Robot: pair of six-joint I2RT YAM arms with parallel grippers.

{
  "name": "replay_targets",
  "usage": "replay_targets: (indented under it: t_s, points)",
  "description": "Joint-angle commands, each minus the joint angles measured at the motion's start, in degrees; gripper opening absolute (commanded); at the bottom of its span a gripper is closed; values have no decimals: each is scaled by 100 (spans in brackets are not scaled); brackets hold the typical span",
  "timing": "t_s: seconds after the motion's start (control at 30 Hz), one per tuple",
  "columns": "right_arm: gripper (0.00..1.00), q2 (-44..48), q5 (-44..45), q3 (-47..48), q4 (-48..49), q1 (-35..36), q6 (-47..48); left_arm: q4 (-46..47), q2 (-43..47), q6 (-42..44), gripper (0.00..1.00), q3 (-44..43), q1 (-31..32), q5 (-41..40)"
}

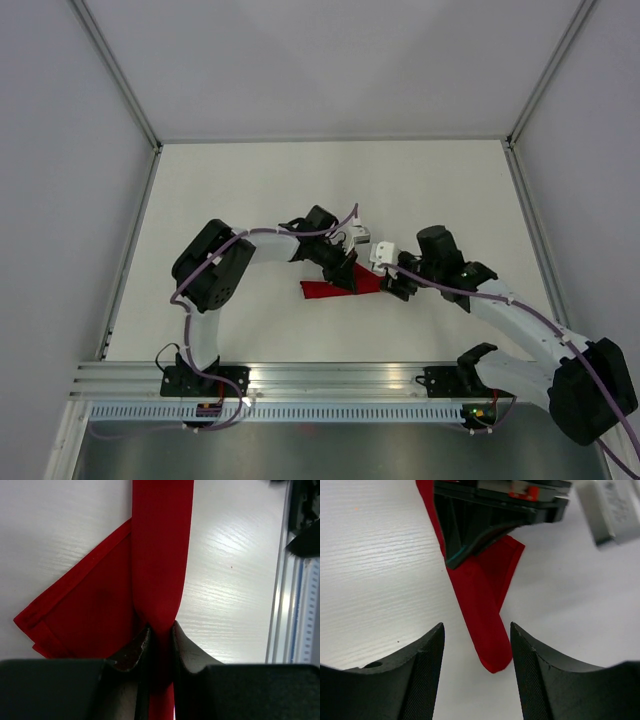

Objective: Fold the napkin, place the utensils inside, and roll it up
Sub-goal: Roll the napkin with the utensil

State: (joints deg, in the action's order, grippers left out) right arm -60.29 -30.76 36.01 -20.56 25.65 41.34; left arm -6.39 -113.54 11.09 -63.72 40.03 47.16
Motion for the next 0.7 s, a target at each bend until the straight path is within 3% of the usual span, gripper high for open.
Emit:
replay_targets:
  t_s: [0.0, 0.3, 0.53, 0.67]
  points:
    - [60, -201, 878, -225, 972, 684, 58, -1258, -589, -107, 2, -323, -57, 258]
    - [62, -1053, 2249, -744, 2221, 1916, 348, -2058, -1153, -63, 2, -913, -180, 513]
    - [61, -1582, 2584, -745, 2530, 2269, 418, -2296, -1347, 51, 3, -1010, -215, 575]
    - [54, -1837, 2690, -683, 2530, 2401, 436, -2384, -1364, 95, 4, -1054, -233, 619]
